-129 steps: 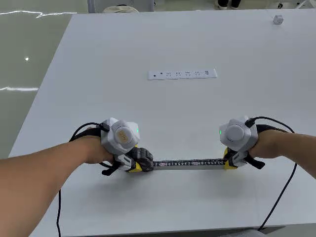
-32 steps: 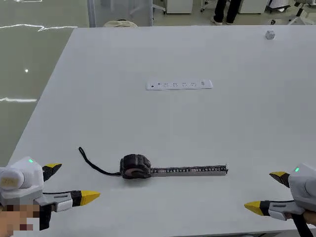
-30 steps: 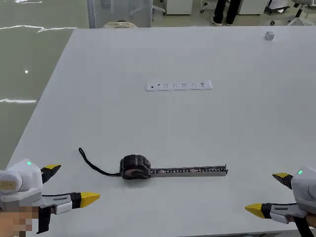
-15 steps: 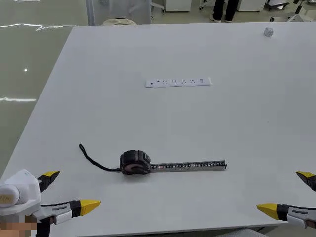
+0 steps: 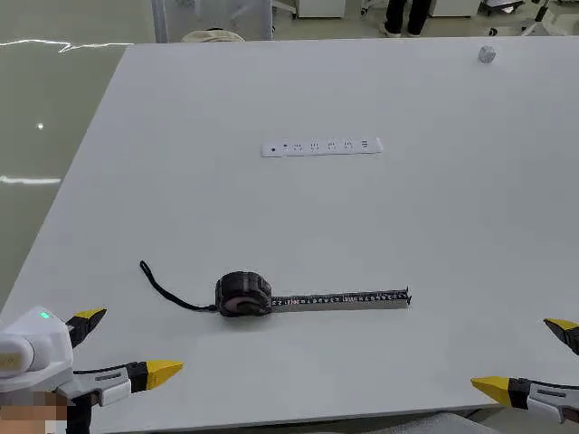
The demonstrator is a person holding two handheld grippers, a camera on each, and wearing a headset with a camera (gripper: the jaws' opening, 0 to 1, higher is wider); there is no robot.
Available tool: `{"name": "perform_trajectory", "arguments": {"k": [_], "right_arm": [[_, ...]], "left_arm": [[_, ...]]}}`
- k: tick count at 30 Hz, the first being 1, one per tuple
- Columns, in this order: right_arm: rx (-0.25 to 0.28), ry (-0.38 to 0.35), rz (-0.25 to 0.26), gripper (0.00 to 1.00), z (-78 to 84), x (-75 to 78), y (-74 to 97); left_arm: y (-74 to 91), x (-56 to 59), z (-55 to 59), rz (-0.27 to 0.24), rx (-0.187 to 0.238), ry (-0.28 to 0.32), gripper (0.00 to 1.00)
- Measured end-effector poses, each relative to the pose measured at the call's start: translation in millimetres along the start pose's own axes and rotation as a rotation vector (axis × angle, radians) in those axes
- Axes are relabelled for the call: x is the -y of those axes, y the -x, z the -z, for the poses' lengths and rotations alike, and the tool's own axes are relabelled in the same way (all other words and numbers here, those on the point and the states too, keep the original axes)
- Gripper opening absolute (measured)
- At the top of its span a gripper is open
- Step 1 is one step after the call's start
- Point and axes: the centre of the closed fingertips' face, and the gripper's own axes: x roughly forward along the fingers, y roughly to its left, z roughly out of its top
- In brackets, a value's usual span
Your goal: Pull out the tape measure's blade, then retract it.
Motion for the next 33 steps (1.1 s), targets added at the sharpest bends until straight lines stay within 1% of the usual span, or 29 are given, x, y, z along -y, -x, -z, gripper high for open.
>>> {"name": "perform_trajectory", "arguments": {"k": [2,4,5,6,7,8,9,10,12,13,15,17,19,20,22,24,26,28,30,32,33], "right_arm": [[-0.002,0.003,-0.001,1.00,0.6,-0.5,0.4],[-0.009,0.007,-0.003,1.00,2.4,-0.7,0.8],[-0.010,0.009,-0.005,1.00,3.0,-0.9,1.1],[-0.011,0.010,-0.006,1.00,2.9,-0.7,1.4],[-0.012,0.012,-0.007,1.00,3.0,-0.5,1.6],[-0.011,0.013,-0.009,1.00,2.8,-0.4,1.5],[-0.011,0.013,-0.010,1.00,2.6,-0.3,1.4],[-0.011,0.017,-0.014,1.00,2.5,-0.1,1.1],[0.005,0.033,-0.020,1.00,-0.4,-0.4,0.3],[0.005,0.034,-0.024,1.00,-1.2,-1.0,0.0],[-0.002,0.039,-0.032,0.99,-1.1,-1.8,-1.2],[-0.011,0.048,-0.034,0.98,-0.9,-0.6,-1.9],[-0.012,0.049,-0.038,0.98,-2.4,-0.3,-1.8],[-0.015,0.052,-0.039,0.98,-3.7,0.0,-1.3],[-0.017,0.056,-0.042,0.98,-4.7,0.5,-1.4],[-0.018,0.057,-0.049,0.98,-6.3,0.7,-2.1],[-0.029,0.076,-0.052,0.97,-6.4,1.2,-3.1],[-0.039,0.092,-0.068,0.96,-6.3,-0.3,-4.3],[-0.053,0.113,-0.093,0.95,-6.0,-3.7,-6.2],[-0.066,0.137,-0.109,0.94,-6.1,-6.0,-7.8],[-0.072,0.153,-0.117,0.94,-7.2,-7.3,-9.3]], "left_arm": [[-0.4,0.8,-0.2,-0.001,0.000,0.003,1.00],[-1.4,0.3,0.5,-0.018,-0.008,0.015,1.00],[-2.8,-0.7,-0.2,-0.041,-0.008,0.028,1.00],[-3.7,-0.1,-0.5,-0.050,-0.010,0.029,1.00],[-4.5,1.7,-2.7,-0.058,-0.003,0.025,1.00],[-4.9,0.8,-5.2,-0.075,0.008,0.027,1.00],[-5.5,1.4,-6.8,-0.081,0.015,0.030,1.00],[-6.5,3.9,-8.5,-0.080,0.019,0.031,1.00],[-8.7,8.7,-12.0,-0.075,0.033,0.025,1.00],[-11.3,14.0,-12.1,-0.064,0.025,0.016,1.00],[-15.2,20.6,-11.3,-0.056,0.004,-0.023,1.00],[-17.6,25.6,-15.9,-0.052,0.014,-0.025,1.00],[-19.0,26.8,-20.0,-0.055,0.021,-0.018,1.00],[-20.4,27.8,-22.9,-0.054,0.030,-0.005,1.00],[-23.8,27.8,-22.1,-0.044,0.036,0.004,1.00],[-26.9,29.6,-23.1,-0.042,0.027,-0.003,1.00],[-29.5,30.7,-23.9,-0.039,0.021,-0.004,1.00],[-32.2,29.5,-24.1,-0.050,0.015,0.002,1.00],[-34.0,27.8,-22.8,-0.072,0.002,0.028,1.00],[-34.6,28.0,-24.0,-0.086,0.002,0.036,0.99],[-34.8,30.0,-25.5,-0.089,0.004,0.043,0.99]]}}
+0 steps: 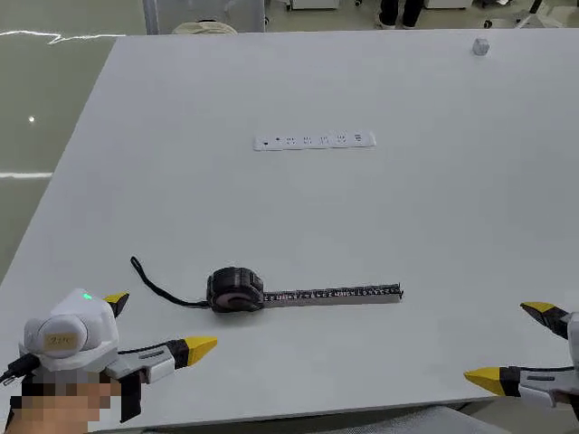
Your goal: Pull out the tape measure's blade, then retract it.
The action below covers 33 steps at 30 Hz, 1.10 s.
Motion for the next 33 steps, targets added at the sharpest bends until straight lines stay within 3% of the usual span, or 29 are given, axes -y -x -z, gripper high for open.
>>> {"name": "perform_trajectory", "arguments": {"k": [6,11,14,19,21,23,31,33], "right_arm": [[-0.011,0.029,-0.033,0.94,-8.1,0.1,-7.6],[-0.049,0.080,-0.051,0.94,-9.1,2.3,-15.1],[-0.056,0.099,-0.079,0.96,-13.2,0.9,-20.0],[-0.109,0.184,-0.139,0.95,-18.2,0.8,-29.4],[-0.120,0.213,-0.156,0.95,-24.0,1.7,-33.5],[-0.137,0.233,-0.183,0.94,-28.9,1.4,-37.3],[-0.201,0.367,-0.258,0.86,-45.7,4.9,-53.4],[-0.208,0.394,-0.276,0.83,-51.3,6.1,-57.7]], "left_arm": [[-4.5,13.5,-0.1,0.015,-0.013,-0.007,0.99],[-12.6,22.9,7.1,0.019,-0.045,-0.024,0.99],[-15.8,15.9,5.6,-0.043,-0.053,-0.088,1.00],[-22.4,17.9,-4.2,-0.059,-0.013,-0.037,1.00],[-25.7,21.7,-10.5,-0.043,0.013,0.008,1.00],[-28.6,24.1,-8.4,-0.046,-0.018,0.013,1.00],[-39.4,27.0,-14.8,-0.101,0.043,0.034,1.00],[-42.9,26.6,-13.1,-0.114,0.037,0.040,1.00]]}}
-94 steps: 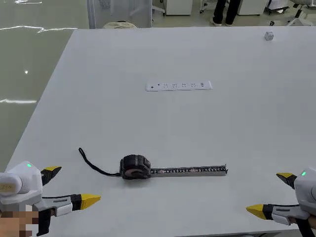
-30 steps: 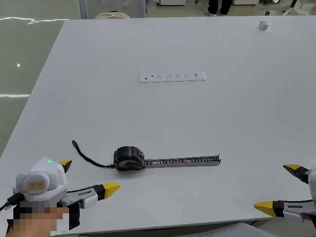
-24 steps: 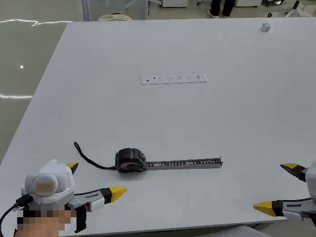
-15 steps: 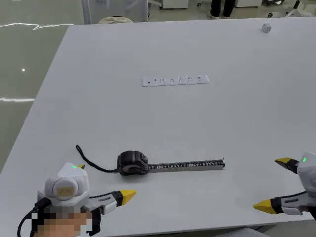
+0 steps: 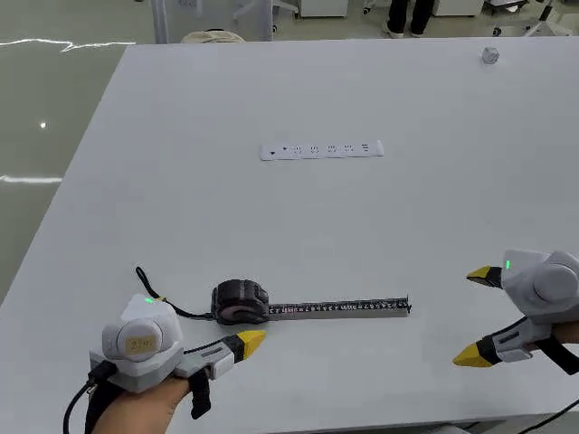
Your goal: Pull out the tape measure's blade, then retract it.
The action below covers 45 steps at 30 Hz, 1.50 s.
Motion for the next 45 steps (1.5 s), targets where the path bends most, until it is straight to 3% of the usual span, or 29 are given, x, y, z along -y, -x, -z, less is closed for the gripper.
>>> {"name": "perform_trajectory", "arguments": {"k": [3,7,13,18,22,26,28,32,45], "right_arm": [[-0.015,0.026,-0.028,0.80,-5.8,4.5,-4.7],[-0.040,0.068,-0.056,0.79,-10.2,10.3,-13.3],[-0.054,0.115,-0.111,0.72,-19.0,11.1,-26.0],[-0.088,0.146,-0.142,0.68,-23.6,12.0,-37.7],[-0.127,0.175,-0.172,0.60,-19.5,10.9,-47.3],[-0.147,0.187,-0.197,0.57,-16.5,9.4,-56.3],[-0.159,0.197,-0.206,0.56,-13.9,11.0,-62.1],[-0.177,0.203,-0.225,0.52,-10.9,12.9,-72.2],[-0.226,0.230,-0.245,0.39,-3.7,15.7,-93.4]], "left_arm": [[-3.7,-4.3,4.1,-0.037,-0.025,0.022,1.00],[-7.3,-6.7,-2.1,-0.061,0.010,0.088,1.00],[-10.3,-2.9,-3.4,-0.059,0.013,0.077,1.00],[-14.8,2.7,0.9,-0.050,-0.010,0.080,1.00],[-15.4,5.7,2.2,-0.050,-0.009,0.080,1.00],[-16.2,9.5,8.0,-0.035,-0.041,0.014,1.00],[-16.2,10.6,8.9,-0.026,-0.044,0.020,1.00],[-15.7,9.7,1.9,-0.031,-0.002,0.029,1.00],[-25.5,7.8,-3.1,-0.048,0.011,0.062,1.00]]}}
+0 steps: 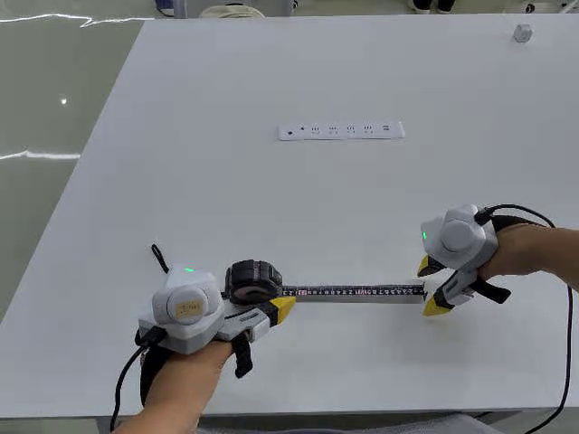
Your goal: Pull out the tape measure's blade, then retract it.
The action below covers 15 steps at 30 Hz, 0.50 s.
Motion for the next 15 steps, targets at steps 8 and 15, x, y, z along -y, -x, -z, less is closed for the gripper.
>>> {"name": "perform_trajectory", "arguments": {"k": [8,15], "right_arm": [[-0.019,0.032,0.014,0.28,4.5,5.1,-5.5],[-0.033,0.114,-0.004,0.16,5.4,-7.1,-6.9]], "left_arm": [[-1.3,-2.8,-1.0,-0.005,0.020,0.055,1.00],[-1.9,-3.1,3.6,-0.008,0.006,0.054,1.00]]}}
